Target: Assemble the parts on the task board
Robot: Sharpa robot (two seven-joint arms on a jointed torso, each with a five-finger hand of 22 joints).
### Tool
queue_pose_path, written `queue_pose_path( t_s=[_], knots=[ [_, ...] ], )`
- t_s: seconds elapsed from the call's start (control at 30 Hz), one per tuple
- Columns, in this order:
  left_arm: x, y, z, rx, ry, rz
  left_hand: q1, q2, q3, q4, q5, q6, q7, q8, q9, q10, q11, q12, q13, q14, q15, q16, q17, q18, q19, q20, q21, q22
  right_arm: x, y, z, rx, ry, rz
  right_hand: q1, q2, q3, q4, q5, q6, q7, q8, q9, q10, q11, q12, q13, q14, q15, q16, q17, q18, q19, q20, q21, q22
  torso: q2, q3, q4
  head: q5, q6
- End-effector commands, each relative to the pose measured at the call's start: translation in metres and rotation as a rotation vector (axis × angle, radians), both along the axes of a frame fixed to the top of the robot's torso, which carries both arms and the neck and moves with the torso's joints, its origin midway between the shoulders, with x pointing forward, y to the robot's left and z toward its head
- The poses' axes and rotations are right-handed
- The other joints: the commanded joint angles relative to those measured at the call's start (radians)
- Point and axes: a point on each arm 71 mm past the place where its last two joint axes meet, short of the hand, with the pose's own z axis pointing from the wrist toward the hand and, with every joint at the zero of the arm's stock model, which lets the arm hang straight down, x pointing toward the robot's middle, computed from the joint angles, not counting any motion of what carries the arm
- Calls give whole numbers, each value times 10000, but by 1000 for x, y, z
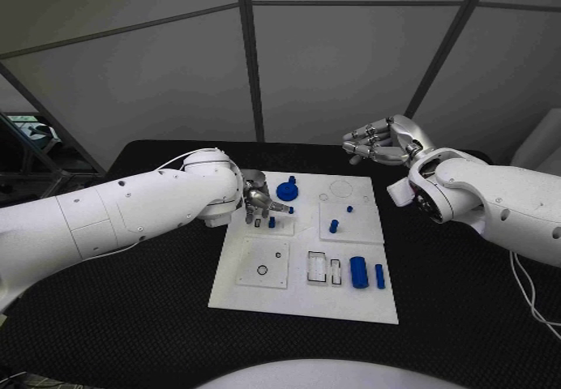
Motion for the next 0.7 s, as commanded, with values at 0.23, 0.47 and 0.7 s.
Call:
queue_pose_path(
  t_s=[0.23, 0.47, 0.7],
  knots=[
    [12, 18, 24, -309, 166, 240, 1379, 332, -848, -121, 3, -738, 357, -629, -408, -707, 291, -675, -823, 40, 149, -126, 45, -159, 266, 50, -648, 836, 1, 0, 1, 0, -56, 91, -117, 23, -97, -10, 122, -78, -17, -22, 0, -96, 12, -33, -17, 7, 67, -54, -18, 37, 21, 68, -80, -31, -5, 7, 11, -31, -27],
    [38, 34, 33, -298, 353, 822, 2119, 658, -1271, -74, 24, -1240, 718, -1643, -1414, -1127, 575, -1029, -1328, -15, 344, -199, 55, -96, 136, 228, -903, 591, 2, 2, 0, -1, -41, 102, -108, 34, -101, -18, 151, -77, -20, -19, 2, -96, 7, -31, -18, 13, 65, -62, -18, 39, 29, 69, -92, -40, 14, 9, -16, -27, 25],
    [56, 46, 28, -73, 612, 1351, 2259, 742, -1506, -18, 21, -1067, 724, -1784, -1755, -1118, 589, -961, -1313, -5, 359, -209, 65, -104, 161, 259, -872, 647, 2, 2, 0, -7, -11, 115, -103, 40, -102, -23, 163, -76, -21, -18, 2, -96, 5, -30, -18, 16, 64, -66, -18, 40, 33, 69, -98, -44, 54, 7, -26, -3, 69]
  ],
)
